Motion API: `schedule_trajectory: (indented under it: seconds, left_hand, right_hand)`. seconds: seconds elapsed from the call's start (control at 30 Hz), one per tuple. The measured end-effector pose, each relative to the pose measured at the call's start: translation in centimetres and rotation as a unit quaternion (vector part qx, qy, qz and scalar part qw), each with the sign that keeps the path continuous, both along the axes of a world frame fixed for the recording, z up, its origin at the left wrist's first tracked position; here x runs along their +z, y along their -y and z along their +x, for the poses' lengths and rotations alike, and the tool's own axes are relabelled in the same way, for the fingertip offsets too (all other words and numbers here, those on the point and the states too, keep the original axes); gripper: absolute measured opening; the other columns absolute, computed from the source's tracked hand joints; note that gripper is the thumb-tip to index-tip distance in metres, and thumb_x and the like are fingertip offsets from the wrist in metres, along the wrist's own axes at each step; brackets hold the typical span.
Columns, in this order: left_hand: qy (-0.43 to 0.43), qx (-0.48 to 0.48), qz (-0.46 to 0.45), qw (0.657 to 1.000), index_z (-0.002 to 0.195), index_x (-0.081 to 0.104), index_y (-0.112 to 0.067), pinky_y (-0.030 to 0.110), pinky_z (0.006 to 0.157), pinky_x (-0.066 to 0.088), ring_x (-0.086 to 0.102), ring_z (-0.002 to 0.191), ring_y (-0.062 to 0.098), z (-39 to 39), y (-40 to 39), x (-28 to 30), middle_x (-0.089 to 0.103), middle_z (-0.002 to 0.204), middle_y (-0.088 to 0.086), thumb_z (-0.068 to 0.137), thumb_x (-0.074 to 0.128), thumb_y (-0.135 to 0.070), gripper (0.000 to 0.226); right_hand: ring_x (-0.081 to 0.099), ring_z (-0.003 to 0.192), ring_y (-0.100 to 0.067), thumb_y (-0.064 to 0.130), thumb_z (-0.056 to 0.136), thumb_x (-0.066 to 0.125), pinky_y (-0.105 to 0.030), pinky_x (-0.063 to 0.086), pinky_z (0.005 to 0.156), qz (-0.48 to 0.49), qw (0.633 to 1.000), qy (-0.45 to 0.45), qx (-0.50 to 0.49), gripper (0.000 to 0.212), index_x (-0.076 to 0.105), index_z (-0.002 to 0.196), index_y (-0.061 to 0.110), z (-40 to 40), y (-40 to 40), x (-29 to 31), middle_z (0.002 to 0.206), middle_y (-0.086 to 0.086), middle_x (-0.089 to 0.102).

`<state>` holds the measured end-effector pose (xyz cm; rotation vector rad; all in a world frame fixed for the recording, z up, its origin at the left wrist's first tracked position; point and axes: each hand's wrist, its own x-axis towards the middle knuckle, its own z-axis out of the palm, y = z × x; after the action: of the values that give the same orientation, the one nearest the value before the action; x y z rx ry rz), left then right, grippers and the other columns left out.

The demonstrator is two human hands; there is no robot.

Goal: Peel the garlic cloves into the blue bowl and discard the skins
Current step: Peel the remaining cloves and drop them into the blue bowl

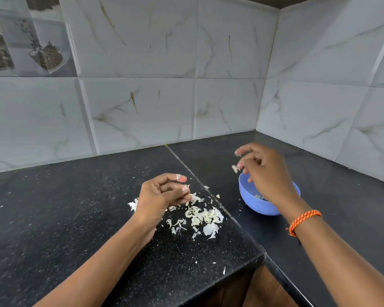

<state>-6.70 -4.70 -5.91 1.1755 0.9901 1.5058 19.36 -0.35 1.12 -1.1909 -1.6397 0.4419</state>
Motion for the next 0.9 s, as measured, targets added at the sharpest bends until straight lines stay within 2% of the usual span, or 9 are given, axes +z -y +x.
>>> schedule_trajectory:
  seconds: [0.1,0.23,0.3,0.43,0.53,0.63,0.77,0.9]
  left_hand:
    - [-0.007,-0.002,-0.001,1.000,0.114,0.076,-0.002,0.038,0.087,0.067,0.079,0.086,0.033,0.0,-0.2,-0.1,0.078,0.096,0.028,0.092,0.080,-0.001,0.023]
    - [-0.008,-0.002,-0.005,1.000,0.114,0.076,-0.002,0.040,0.089,0.067,0.079,0.086,0.033,-0.1,-0.3,-0.3,0.078,0.095,0.025,0.092,0.080,-0.001,0.022]
    - [-0.008,-0.003,-0.006,1.000,0.113,0.076,-0.002,0.041,0.089,0.067,0.079,0.086,0.034,-0.2,-0.3,-0.4,0.078,0.095,0.025,0.092,0.080,-0.002,0.021]
    - [-0.009,-0.003,-0.008,1.000,0.113,0.077,-0.002,0.042,0.089,0.067,0.078,0.085,0.033,-0.1,-0.4,-0.5,0.078,0.096,0.025,0.093,0.079,-0.002,0.020]
    - [-0.013,-0.002,-0.008,1.000,0.113,0.077,-0.002,0.040,0.088,0.067,0.078,0.084,0.031,-0.1,-0.4,-0.5,0.078,0.095,0.025,0.093,0.079,-0.002,0.019]
    - [-0.013,-0.003,-0.009,1.000,0.113,0.077,-0.002,0.040,0.089,0.067,0.078,0.084,0.031,0.0,-0.4,-0.5,0.078,0.096,0.025,0.094,0.079,-0.002,0.020]
    - [0.000,-0.007,-0.010,1.000,0.114,0.076,0.000,0.041,0.090,0.066,0.078,0.084,0.030,0.1,-0.4,-0.6,0.078,0.096,0.024,0.093,0.079,-0.002,0.021]
    - [-0.006,-0.011,-0.009,1.000,0.114,0.076,0.000,0.040,0.089,0.066,0.078,0.083,0.030,0.2,-0.4,-0.7,0.078,0.093,0.022,0.094,0.078,-0.001,0.021]
  right_hand:
    - [0.063,0.066,-0.006,-0.010,0.093,0.046,-0.028,0.055,0.066,-0.002,1.000,-0.014,0.002,0.041,0.076,0.101,0.017,-0.9,0.1,-0.7,0.073,0.002,0.075]
    - [0.063,0.071,-0.015,-0.006,0.097,0.054,-0.033,0.056,0.058,-0.061,0.994,-0.069,0.059,0.033,0.078,0.101,0.016,-1.6,0.3,-1.6,0.076,-0.007,0.074]
    - [0.064,0.074,-0.015,-0.003,0.099,0.057,-0.033,0.057,0.060,-0.083,0.991,-0.074,0.077,0.030,0.078,0.103,0.017,-1.8,0.5,-1.9,0.078,-0.006,0.074]
    - [0.065,0.078,-0.019,-0.002,0.099,0.059,-0.035,0.061,0.070,-0.148,0.965,-0.170,0.133,0.025,0.080,0.105,0.011,-2.7,1.1,-2.3,0.081,-0.007,0.069]
    - [0.064,0.082,-0.019,-0.001,0.100,0.060,-0.038,0.064,0.077,-0.168,0.949,-0.215,0.160,0.023,0.081,0.105,0.009,-3.6,1.5,-2.8,0.090,-0.009,0.069]
    - [0.066,0.085,-0.019,0.000,0.099,0.062,-0.039,0.065,0.082,-0.157,0.948,-0.221,0.165,0.022,0.080,0.106,0.010,-4.2,1.6,-2.9,0.097,-0.011,0.070]
    - [0.071,0.088,-0.025,-0.002,0.099,0.065,-0.040,0.065,0.086,-0.151,0.945,-0.231,0.174,0.023,0.076,0.115,0.010,-4.2,1.4,-3.1,0.089,-0.014,0.067]
    - [0.072,0.084,-0.024,-0.007,0.092,0.070,-0.042,0.063,0.091,-0.152,0.949,-0.211,0.179,0.034,0.074,0.119,0.013,-4.2,1.4,-3.6,0.087,-0.009,0.071]
